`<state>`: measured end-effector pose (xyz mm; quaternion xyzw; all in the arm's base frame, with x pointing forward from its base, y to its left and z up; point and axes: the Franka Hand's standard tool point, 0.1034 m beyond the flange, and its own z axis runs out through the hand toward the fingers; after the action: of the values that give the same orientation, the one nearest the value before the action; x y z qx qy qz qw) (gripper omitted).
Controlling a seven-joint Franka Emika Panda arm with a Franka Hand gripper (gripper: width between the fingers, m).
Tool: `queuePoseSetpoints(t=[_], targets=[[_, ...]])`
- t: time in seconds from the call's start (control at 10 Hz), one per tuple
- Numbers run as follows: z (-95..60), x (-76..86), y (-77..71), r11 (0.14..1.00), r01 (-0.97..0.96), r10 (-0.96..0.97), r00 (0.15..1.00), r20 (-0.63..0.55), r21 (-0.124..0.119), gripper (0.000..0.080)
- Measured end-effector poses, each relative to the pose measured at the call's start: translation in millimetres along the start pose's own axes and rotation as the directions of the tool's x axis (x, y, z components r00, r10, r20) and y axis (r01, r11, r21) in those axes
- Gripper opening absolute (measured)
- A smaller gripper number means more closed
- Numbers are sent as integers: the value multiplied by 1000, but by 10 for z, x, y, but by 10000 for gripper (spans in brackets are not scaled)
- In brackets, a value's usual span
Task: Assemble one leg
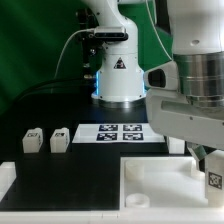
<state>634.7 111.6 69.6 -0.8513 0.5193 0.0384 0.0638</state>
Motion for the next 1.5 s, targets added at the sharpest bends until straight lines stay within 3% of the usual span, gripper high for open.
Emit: queuePoseSetpoints(t=[0.2, 0.3, 0.6, 0.8, 0.9, 1.0, 1.1, 1.3, 1.5], targets=[[9, 16, 12, 923, -384, 382, 921, 69, 11, 292], [20, 27, 16, 842, -540, 537, 837, 105, 3, 294], [32, 16, 21, 831, -556, 552, 826, 111, 2, 294], [99, -100, 43, 931, -364, 360, 929, 84, 39, 542], [102, -183, 31, 983, -177, 174, 982, 71, 41, 542], [58, -256, 17, 998, -48, 46, 997, 66, 30, 629], [72, -212, 29, 998, 49, -51, 997, 58, 38, 644], [93, -173, 62, 955, 295, -296, 954, 40, 37, 648], [108, -54, 163, 749, 662, -662, 750, 13, -23, 649]])
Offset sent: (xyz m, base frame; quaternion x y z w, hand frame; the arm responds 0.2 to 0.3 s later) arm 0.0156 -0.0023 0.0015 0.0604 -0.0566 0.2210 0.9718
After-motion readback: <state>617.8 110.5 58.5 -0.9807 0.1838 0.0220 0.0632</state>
